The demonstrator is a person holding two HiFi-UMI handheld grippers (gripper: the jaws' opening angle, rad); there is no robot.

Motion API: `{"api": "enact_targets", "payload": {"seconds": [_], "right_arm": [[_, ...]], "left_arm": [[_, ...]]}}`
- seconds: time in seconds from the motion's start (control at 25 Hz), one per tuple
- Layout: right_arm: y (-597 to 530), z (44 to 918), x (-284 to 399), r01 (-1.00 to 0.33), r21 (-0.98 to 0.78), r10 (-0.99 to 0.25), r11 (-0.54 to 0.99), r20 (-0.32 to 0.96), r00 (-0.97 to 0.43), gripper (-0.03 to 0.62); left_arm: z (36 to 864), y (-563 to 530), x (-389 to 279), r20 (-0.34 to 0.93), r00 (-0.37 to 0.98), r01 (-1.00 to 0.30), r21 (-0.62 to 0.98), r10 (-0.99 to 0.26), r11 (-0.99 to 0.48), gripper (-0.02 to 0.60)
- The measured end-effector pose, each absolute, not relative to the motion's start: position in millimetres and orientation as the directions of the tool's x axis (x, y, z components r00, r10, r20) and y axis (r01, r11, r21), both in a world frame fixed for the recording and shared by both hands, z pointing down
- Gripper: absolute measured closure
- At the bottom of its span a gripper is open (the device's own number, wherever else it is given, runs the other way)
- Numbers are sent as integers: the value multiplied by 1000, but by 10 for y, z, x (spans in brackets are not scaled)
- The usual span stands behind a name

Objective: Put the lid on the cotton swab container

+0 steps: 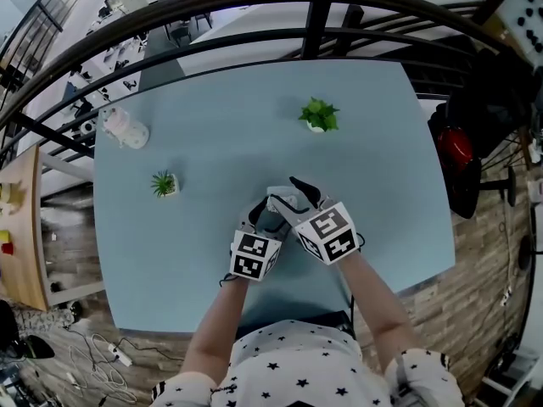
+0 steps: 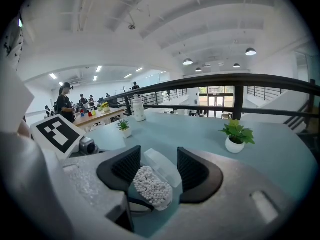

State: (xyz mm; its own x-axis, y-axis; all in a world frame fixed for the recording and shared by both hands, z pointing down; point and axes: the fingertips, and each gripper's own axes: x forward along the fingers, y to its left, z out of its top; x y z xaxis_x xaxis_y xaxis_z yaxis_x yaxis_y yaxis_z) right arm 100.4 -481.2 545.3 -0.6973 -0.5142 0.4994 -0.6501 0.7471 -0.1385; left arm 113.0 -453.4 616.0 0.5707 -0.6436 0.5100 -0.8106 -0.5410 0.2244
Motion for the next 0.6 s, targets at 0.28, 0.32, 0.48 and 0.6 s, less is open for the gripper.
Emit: {"api": "enact_targets", "payload": {"seconds": [0.28, 0.32, 0.48, 0.6], "right_arm": [[-4675, 5453, 1000, -639, -128, -504, 758, 508, -699, 380], [-4657, 5453, 1001, -639, -131, -502, 758, 508, -700, 381], [-4587, 5459, 1011, -639, -147, -495, 755, 510, -703, 381], [-4535, 5482, 1004, -637, -152, -489, 756, 515, -704, 381]], "left_arm": [[6178, -4537, 1124, 511, 575, -808, 229, -639, -544, 268], [6178, -4536, 1125, 511, 575, -808, 229, -639, -543, 268], [6179, -4535, 1133, 512, 576, -807, 231, -637, -543, 270], [6195, -4531, 1121, 520, 570, -809, 221, -636, -545, 275]]}}
